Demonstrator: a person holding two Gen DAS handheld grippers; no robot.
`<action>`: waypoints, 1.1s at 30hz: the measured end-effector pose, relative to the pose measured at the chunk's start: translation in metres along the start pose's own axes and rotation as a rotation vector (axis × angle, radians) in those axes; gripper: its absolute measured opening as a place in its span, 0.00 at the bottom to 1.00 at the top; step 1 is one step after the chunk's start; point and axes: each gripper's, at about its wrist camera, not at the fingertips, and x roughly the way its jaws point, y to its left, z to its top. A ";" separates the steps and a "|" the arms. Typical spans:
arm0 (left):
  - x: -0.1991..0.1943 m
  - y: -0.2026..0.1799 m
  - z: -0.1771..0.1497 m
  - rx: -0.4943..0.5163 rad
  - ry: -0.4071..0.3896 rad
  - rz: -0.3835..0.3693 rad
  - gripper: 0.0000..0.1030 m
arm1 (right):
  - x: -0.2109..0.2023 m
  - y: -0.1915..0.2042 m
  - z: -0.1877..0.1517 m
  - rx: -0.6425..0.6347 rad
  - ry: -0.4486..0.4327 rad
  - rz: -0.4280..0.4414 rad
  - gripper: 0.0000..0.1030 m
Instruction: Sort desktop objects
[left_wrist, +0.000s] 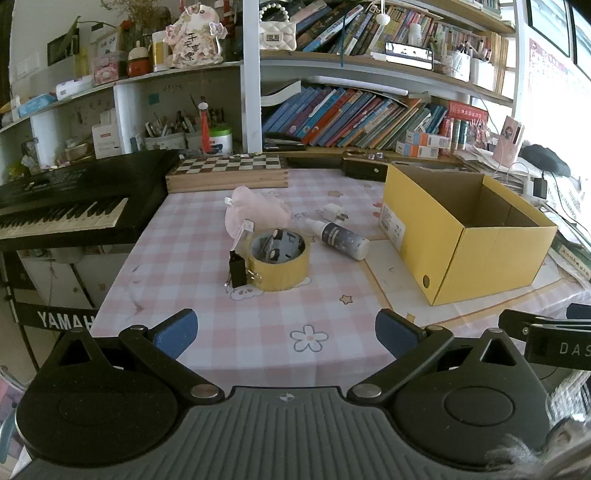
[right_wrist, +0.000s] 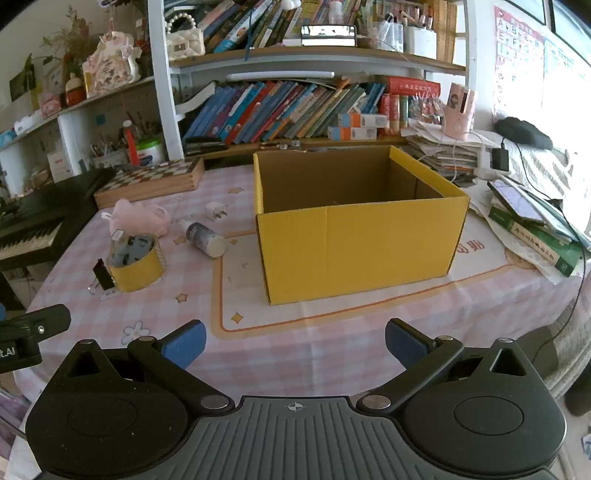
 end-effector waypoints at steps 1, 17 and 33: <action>0.000 0.000 0.000 0.000 0.000 0.000 1.00 | 0.001 0.000 0.000 -0.001 0.001 0.000 1.00; 0.008 0.001 0.000 0.006 0.016 -0.007 1.00 | 0.004 0.007 0.002 -0.012 0.009 0.004 1.00; 0.008 0.005 0.004 0.008 0.007 -0.045 1.00 | 0.007 0.014 0.005 -0.019 0.022 0.030 1.00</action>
